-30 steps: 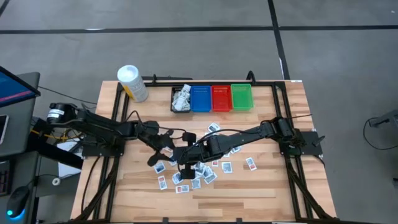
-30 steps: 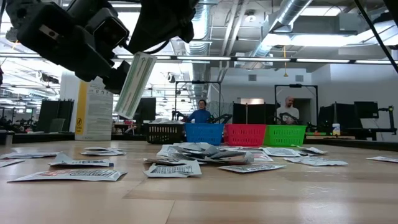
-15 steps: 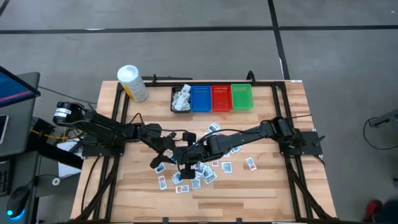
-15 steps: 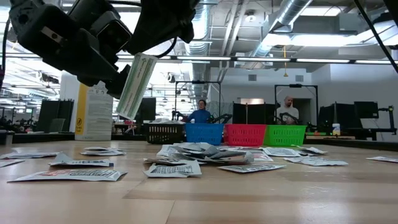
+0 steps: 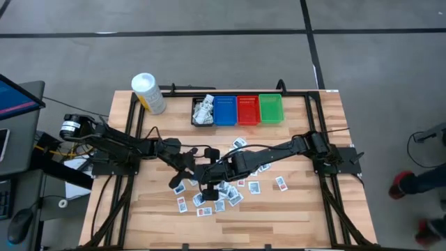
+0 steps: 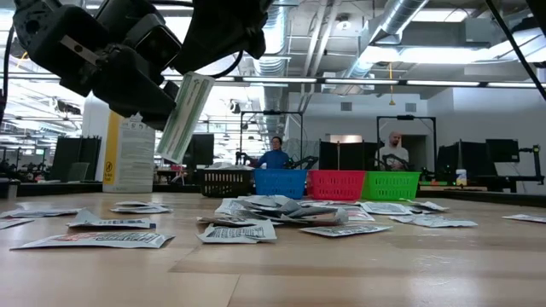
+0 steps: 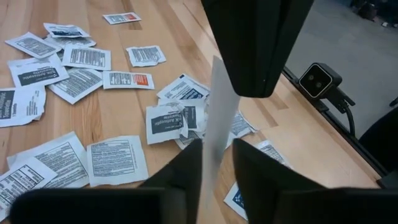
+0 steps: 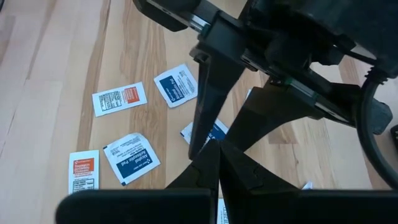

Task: Pick & Place First Aid Supplies
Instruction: Put the green bandage pack in the black bin

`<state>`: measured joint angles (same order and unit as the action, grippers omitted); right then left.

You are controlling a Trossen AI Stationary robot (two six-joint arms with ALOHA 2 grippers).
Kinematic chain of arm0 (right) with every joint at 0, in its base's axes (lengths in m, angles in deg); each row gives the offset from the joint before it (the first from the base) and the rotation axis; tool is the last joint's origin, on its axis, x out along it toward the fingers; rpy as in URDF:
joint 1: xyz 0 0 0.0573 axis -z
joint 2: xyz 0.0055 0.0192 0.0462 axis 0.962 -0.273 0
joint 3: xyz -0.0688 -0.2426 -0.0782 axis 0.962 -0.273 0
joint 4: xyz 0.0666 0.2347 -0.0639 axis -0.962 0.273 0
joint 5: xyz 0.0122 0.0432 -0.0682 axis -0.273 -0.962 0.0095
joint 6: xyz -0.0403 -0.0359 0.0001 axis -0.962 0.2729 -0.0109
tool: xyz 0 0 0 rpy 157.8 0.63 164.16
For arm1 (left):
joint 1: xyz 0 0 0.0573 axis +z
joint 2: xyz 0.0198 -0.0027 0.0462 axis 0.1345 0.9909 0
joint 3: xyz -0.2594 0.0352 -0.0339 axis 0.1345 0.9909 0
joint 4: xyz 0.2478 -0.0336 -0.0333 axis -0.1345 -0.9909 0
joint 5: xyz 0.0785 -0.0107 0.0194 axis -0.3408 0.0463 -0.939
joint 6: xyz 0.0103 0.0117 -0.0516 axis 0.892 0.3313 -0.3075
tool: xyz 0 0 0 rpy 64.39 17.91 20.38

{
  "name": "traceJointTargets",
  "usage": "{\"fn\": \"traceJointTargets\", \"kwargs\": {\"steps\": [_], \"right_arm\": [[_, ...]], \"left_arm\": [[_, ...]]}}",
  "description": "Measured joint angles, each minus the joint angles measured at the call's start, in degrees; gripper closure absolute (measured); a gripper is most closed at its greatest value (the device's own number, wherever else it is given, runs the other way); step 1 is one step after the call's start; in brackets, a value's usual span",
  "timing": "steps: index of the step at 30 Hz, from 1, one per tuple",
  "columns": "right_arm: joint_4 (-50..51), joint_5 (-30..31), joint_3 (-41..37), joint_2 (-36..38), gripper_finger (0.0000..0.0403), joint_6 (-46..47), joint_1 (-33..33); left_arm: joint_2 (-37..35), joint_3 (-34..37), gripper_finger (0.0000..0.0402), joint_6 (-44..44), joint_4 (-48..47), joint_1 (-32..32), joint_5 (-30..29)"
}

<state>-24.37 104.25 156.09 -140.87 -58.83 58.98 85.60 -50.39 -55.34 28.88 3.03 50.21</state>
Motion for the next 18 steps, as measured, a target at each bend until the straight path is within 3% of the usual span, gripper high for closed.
{"fn": "traceJointTargets", "kwargs": {"steps": [7, 18], "right_arm": [[0.0, 0.0, 0.0, 0.0, 0.0403, 0.0, 0.0], [0.0, 0.2, 0.0, 0.0, 0.0393, 0.4, -0.1]], "left_arm": [[0.0, 0.0, 0.0394, -0.2, 0.3, 0.0, 0.0], [0.0, 0.0, 0.0397, -0.4, 0.4, 0.0, -0.4]]}}
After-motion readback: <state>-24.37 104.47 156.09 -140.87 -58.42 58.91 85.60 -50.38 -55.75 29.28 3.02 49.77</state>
